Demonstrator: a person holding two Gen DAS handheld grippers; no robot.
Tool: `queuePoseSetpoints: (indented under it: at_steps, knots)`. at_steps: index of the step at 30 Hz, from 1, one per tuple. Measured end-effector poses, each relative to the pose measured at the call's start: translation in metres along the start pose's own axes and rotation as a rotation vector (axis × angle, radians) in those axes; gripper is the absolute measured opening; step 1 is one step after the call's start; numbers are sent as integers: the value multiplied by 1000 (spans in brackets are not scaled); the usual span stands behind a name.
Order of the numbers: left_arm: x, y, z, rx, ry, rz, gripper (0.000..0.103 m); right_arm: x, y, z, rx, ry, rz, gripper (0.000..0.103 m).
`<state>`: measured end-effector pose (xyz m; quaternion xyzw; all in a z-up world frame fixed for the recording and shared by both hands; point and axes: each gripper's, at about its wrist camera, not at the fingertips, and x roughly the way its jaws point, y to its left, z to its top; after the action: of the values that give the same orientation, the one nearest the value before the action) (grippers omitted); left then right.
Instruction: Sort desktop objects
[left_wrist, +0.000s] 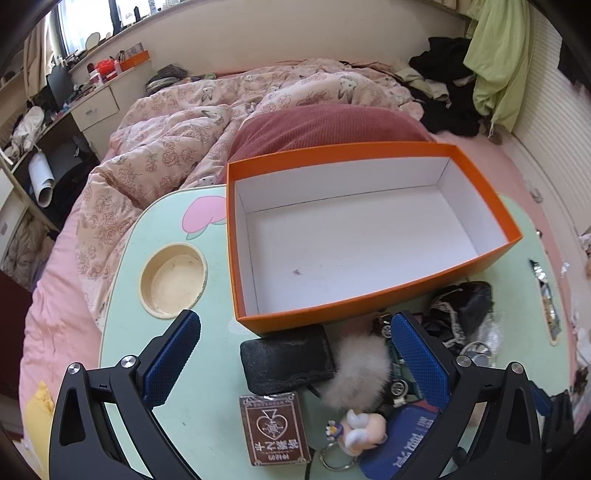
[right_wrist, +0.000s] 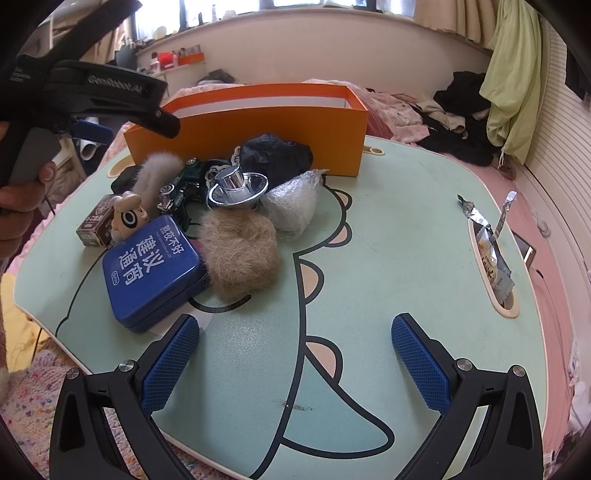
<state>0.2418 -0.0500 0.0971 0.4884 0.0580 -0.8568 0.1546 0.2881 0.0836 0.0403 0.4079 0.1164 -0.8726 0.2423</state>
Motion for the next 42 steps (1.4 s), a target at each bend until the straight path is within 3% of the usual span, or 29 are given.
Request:
queuePoseSetpoints:
  at_steps: [20,29,33,36,42]
  knots:
    - [24,3,21,28,28,80,103,1,0,0,0,-1,0,103]
    - [-23,8,-12,31,-51,-3,103,-1,-1,-2,0,-1,1,103]
    - [-46,16,-51,46,-74,-139,103,0,-1,-2,0,-2,1,103]
    - [-53,23,-79,48,-98,-196,103,-1,-1,-2,0,-2,1,103]
    - [-43,32,-120,18,-133,-241,103,-1,-1,-3,0,-2,0,103]
